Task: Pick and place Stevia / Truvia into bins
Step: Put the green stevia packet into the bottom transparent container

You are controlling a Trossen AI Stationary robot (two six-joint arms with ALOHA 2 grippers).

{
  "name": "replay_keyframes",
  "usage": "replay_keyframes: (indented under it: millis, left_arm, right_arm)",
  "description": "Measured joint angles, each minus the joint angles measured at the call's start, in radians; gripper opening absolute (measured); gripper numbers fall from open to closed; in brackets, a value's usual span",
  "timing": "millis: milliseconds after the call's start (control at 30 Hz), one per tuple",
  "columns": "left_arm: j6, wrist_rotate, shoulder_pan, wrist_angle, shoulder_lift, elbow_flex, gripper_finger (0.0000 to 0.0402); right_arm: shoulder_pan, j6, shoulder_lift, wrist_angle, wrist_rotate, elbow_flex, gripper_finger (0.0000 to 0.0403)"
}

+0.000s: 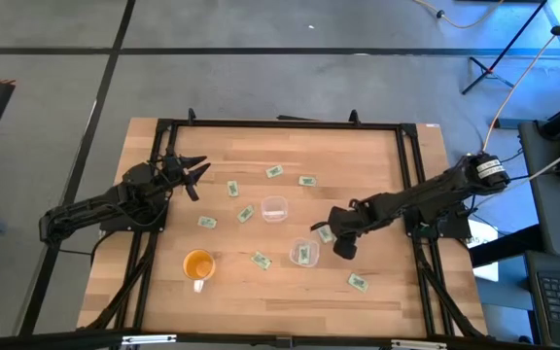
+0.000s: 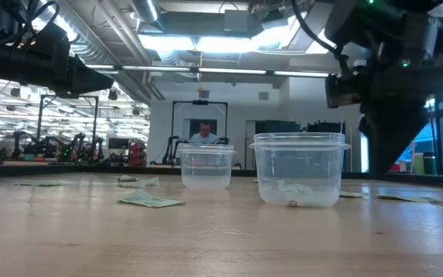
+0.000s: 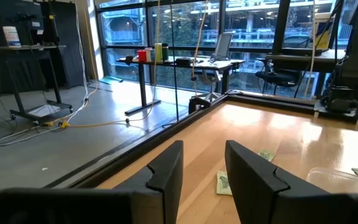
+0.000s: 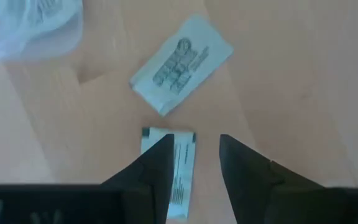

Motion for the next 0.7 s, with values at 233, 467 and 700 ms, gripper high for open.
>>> replay_keyframes:
  millis: [233, 467, 700]
  left_arm:
    - [0.000, 0.000, 0.000, 0.000, 0.000, 0.000, 0.0114]
    - [0.000, 0.000, 0.000, 0.000, 0.000, 0.000, 0.0114]
    - [0.000, 0.000, 0.000, 0.000, 0.000, 0.000, 0.0114]
  right_arm:
    - [-0.008, -0.044, 0.000, 0.076, -0.022, -0.048, 0.0131]
    - [-0.008, -0.025, 0.000, 0.110, -0.026, -0.062, 0.0131]
    - [-0.004, -0.022, 0.056, 0.120, -0.033, -0.058, 0.0131]
